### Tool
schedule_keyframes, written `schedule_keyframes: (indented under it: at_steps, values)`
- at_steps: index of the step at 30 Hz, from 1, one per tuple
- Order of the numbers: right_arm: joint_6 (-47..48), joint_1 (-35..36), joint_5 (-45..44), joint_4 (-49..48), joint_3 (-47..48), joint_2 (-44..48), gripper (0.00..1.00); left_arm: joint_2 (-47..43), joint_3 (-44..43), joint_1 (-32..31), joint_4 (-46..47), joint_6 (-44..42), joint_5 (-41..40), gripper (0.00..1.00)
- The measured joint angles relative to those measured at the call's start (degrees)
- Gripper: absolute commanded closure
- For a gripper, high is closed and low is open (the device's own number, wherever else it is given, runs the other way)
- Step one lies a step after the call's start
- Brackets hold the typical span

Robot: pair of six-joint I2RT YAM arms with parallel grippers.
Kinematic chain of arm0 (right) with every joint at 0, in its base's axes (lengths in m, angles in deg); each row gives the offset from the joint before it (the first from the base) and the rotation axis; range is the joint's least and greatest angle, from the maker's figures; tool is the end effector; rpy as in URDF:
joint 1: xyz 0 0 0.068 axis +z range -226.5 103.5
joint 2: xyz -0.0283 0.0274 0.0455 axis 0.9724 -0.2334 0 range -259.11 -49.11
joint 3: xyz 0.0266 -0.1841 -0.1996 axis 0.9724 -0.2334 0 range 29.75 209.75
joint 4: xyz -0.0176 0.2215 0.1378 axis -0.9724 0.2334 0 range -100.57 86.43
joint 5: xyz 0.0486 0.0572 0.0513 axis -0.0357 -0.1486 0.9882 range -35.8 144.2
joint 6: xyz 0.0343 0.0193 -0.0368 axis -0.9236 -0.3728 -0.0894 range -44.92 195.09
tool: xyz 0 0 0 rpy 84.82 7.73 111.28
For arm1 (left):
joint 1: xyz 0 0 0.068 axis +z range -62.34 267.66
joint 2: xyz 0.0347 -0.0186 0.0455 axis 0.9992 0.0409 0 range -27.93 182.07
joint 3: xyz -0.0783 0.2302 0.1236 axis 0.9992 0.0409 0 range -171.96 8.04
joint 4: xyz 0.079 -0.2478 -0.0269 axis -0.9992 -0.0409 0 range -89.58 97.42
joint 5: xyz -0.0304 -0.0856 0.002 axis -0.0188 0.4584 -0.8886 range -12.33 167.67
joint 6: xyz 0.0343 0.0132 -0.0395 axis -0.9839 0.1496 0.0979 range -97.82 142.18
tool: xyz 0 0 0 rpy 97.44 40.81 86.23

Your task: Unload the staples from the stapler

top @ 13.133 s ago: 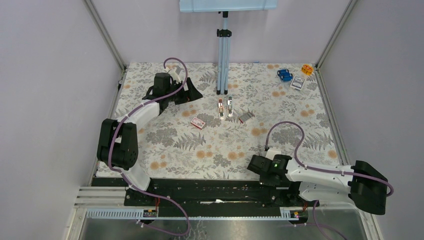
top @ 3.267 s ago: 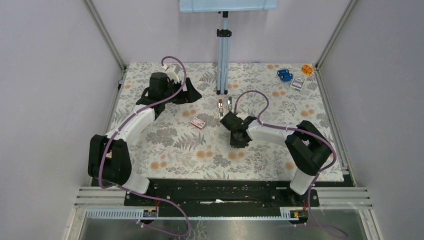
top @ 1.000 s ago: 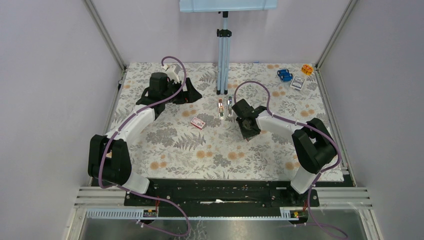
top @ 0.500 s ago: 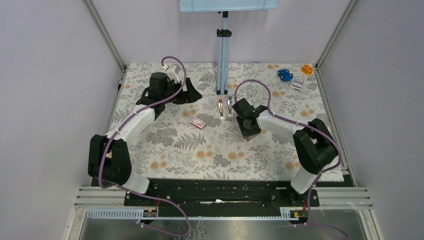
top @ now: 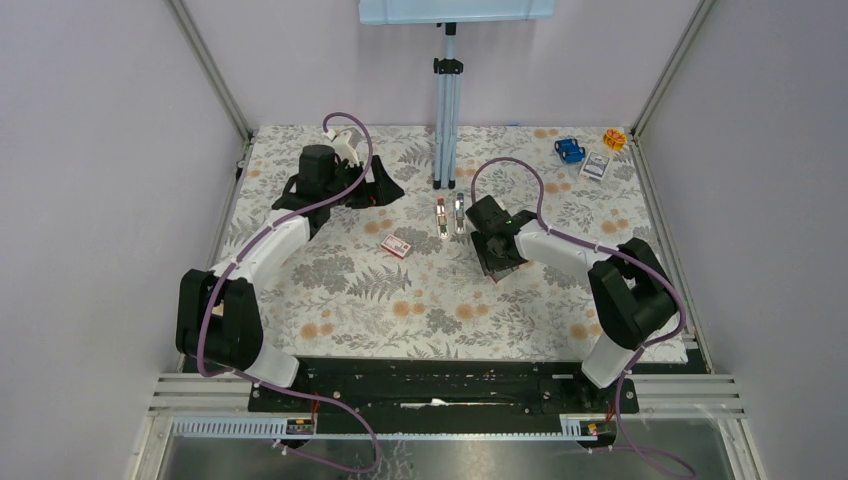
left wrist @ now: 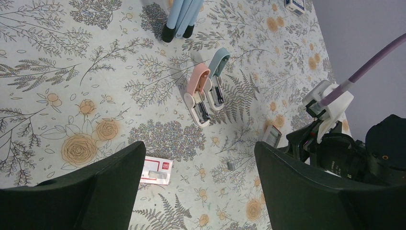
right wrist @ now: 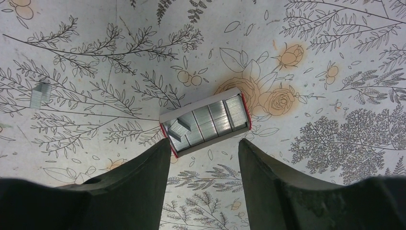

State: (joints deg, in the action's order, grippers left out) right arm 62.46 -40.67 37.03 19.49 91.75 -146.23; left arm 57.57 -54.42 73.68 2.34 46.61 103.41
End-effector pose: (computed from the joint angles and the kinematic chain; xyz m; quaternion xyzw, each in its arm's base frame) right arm 0.2761 0.1864 0.1855 -0.1628 0.9524 -0.0457 0.2536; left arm 0.3279 -0.0976 0.2859 0.0379 0.8431 -0.3453 0.4106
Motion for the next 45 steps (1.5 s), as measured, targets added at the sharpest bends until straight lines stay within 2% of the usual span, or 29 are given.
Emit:
schedule_keyframes:
  at_steps: [2, 7, 9, 13, 18, 25, 30, 45]
  values:
    - [0.0, 0.0, -0.2, 0.02, 0.0, 0.0, 0.42, 0.0, 0.0, 0.0, 0.0, 0.02, 0.0, 0.12]
    - [-0.04, -0.04, -0.94, 0.02, 0.0, 0.17, 0.61, 0.0, 0.0, 0.0, 0.0, 0.02, 0.04, 0.12]
    - [-0.24, -0.15, -1.16, -0.02, 0.0, 0.48, 0.64, 0.0, 0.0, 0.0, 0.0, 0.04, 0.13, 0.12]
    - [-0.76, -0.48, -0.66, -0.28, 0.0, 1.01, 0.63, 0.0, 0.0, 0.0, 0.0, 0.04, 0.22, 0.12]
    - [-2.8, -0.66, 3.76, -1.46, 0.04, 1.07, 0.48, 0.0, 0.0, 0.0, 0.0, 0.07, 0.31, 0.12]
    - [-7.37, -0.66, 11.19, -5.03, 0.9, 1.07, 0.47, 0.0, 0.0, 0.0, 0.0, 0.04, 0.35, 0.12]
    - [-10.93, -0.17, 13.99, -7.04, 3.43, -0.44, 0.42, 0.0, 0.0, 0.0, 0.0, 0.04, 0.35, 0.12]
    - [-17.66, 4.96, 13.73, -7.67, 9.88, -11.5, 0.52, 0.0, 0.0, 0.0, 0.0, 0.04, 0.33, 0.12]
